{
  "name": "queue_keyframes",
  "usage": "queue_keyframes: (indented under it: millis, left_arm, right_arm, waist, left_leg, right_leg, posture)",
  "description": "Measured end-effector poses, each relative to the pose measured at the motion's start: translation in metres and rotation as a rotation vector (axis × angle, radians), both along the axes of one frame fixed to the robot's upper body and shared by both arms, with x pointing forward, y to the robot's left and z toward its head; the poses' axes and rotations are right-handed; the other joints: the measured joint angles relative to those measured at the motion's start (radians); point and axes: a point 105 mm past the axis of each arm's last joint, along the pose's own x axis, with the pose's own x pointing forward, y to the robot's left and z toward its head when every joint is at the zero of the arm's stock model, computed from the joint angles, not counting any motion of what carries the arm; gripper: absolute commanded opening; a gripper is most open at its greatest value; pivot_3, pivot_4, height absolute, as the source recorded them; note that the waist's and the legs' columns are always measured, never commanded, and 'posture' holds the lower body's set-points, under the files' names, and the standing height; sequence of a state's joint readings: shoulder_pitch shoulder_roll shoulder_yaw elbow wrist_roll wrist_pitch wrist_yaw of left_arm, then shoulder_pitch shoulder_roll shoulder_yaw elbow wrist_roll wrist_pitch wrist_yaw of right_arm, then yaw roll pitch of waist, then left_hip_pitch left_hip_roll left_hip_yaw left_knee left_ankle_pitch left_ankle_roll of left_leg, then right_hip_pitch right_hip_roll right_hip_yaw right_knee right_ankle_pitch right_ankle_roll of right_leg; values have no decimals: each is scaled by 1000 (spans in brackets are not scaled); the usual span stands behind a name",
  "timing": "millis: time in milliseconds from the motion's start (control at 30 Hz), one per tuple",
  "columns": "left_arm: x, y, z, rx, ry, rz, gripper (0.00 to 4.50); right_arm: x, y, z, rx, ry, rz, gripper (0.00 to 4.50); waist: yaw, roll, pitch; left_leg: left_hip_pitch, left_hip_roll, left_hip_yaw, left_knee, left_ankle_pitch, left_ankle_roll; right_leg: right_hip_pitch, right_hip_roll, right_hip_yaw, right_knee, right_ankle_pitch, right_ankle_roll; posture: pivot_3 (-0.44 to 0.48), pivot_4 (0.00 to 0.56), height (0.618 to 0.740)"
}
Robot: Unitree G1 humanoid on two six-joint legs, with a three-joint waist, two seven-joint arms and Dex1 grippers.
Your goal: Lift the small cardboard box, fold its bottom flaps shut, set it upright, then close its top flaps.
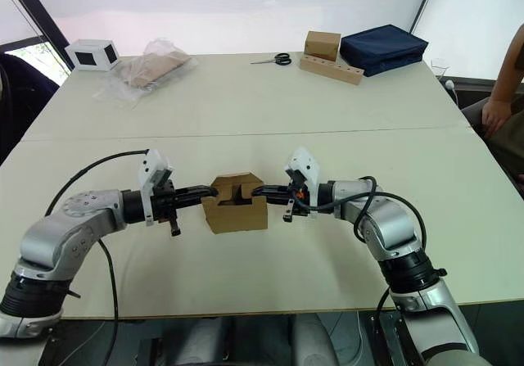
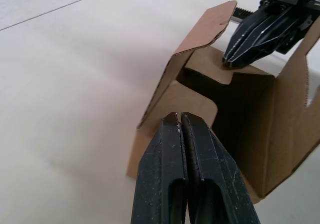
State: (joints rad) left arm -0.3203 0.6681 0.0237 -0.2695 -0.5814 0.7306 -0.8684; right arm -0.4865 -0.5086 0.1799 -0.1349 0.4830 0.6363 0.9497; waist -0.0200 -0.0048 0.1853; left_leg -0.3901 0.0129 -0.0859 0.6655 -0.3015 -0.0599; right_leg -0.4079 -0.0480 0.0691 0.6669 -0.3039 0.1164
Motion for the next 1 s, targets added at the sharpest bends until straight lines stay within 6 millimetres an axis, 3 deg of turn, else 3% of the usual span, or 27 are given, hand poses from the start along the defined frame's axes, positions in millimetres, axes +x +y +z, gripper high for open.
queue_keyframes:
  millis: [767, 833, 1000]
  left_arm:
    - [0, 1, 1, -39, 21, 3, 82]
    - [3, 4, 7, -90, 40, 14, 82]
    - [24, 31, 44, -109, -42, 67, 82]
  right_arm:
    - [0, 1, 1, 2, 14, -6, 0]
    - [0, 1, 1, 2, 14, -6, 0]
    - [0, 4, 1, 10, 14, -4, 0]
  waist:
    - [0, 0, 0]
    - [0, 0, 0]
    - [-1, 0, 0]
  left_leg:
    - [0, 0, 0, 0, 0, 0]
    - [0, 0, 0, 0, 0, 0]
    - [0, 0, 0, -1, 0, 0]
  right_leg:
    - [0, 0, 0, 0, 0, 0]
    - [0, 0, 0, 0, 0, 0]
    - [0, 0, 0, 0, 0, 0]
  posture:
    - [0, 150, 740]
    - [0, 150, 740]
    - [0, 150, 740]
